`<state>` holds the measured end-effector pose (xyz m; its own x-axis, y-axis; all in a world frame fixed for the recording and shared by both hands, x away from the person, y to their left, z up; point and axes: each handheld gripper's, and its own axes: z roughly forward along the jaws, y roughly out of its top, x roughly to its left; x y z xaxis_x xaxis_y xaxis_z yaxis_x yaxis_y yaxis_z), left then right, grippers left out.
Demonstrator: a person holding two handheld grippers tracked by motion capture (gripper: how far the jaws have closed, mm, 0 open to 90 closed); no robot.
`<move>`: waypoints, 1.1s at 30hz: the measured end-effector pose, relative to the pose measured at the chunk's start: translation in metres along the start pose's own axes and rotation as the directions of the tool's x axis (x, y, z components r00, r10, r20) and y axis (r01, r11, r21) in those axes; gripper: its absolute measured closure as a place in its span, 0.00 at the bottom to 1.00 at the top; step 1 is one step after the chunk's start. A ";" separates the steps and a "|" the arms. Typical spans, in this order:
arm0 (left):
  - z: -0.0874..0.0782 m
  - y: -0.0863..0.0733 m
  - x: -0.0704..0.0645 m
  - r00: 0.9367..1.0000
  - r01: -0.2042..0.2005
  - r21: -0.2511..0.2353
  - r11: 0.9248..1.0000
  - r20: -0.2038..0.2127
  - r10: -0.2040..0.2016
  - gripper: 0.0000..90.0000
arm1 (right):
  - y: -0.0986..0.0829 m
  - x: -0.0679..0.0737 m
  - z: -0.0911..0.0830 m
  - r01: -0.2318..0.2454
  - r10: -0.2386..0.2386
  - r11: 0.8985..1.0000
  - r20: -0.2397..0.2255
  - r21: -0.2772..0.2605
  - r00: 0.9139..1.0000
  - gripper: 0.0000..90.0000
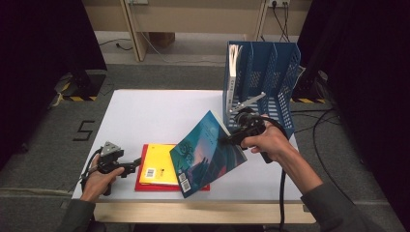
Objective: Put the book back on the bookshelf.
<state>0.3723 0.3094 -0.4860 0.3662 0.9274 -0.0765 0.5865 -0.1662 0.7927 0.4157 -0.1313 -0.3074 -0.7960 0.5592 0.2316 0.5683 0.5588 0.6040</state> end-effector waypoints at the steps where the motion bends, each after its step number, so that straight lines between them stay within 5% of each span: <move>1: 0.000 -0.002 0.003 1.000 0.005 0.009 1.000 -0.002 -0.005 0.16 | -0.001 0.000 -0.002 0.004 -0.004 1.000 -0.002 0.005 1.000 0.77; 4: 0.002 -0.006 0.009 1.000 0.008 0.030 1.000 -0.019 -0.007 0.16 | -0.003 0.000 -0.008 -0.001 0.001 1.000 0.005 0.005 1.000 0.79; 14: 0.007 -0.008 0.005 1.000 -0.012 0.062 0.998 0.020 0.011 0.16 | -0.003 0.003 -0.017 0.001 -0.001 1.000 0.043 0.014 0.999 0.80; 20: 0.002 -0.007 0.002 1.000 -0.013 0.038 0.999 0.015 0.013 0.16 | -0.003 0.009 -0.023 -0.011 0.011 1.000 0.055 0.012 0.998 0.81; 24: -0.012 -0.001 -0.027 0.995 -0.060 -0.024 0.998 0.075 0.062 0.16 | 0.008 0.023 -0.022 0.035 -0.036 0.999 0.053 0.017 0.998 0.81; 28: -0.011 0.001 -0.061 0.978 -0.169 -0.021 0.985 0.124 0.171 0.16 | 0.027 0.036 -0.014 0.068 -0.071 0.996 0.062 0.052 0.996 0.81; 33: -0.008 0.000 -0.077 0.971 -0.189 -0.003 0.982 0.146 0.187 0.16 | 0.042 0.051 -0.008 0.110 -0.114 0.992 0.058 0.069 0.992 0.81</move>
<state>0.3388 0.2409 -0.4751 0.5712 0.8207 -0.0147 0.5049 -0.3371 0.7946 0.3974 -0.0840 -0.2645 -0.8424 0.5261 0.1166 0.4901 0.6580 0.5717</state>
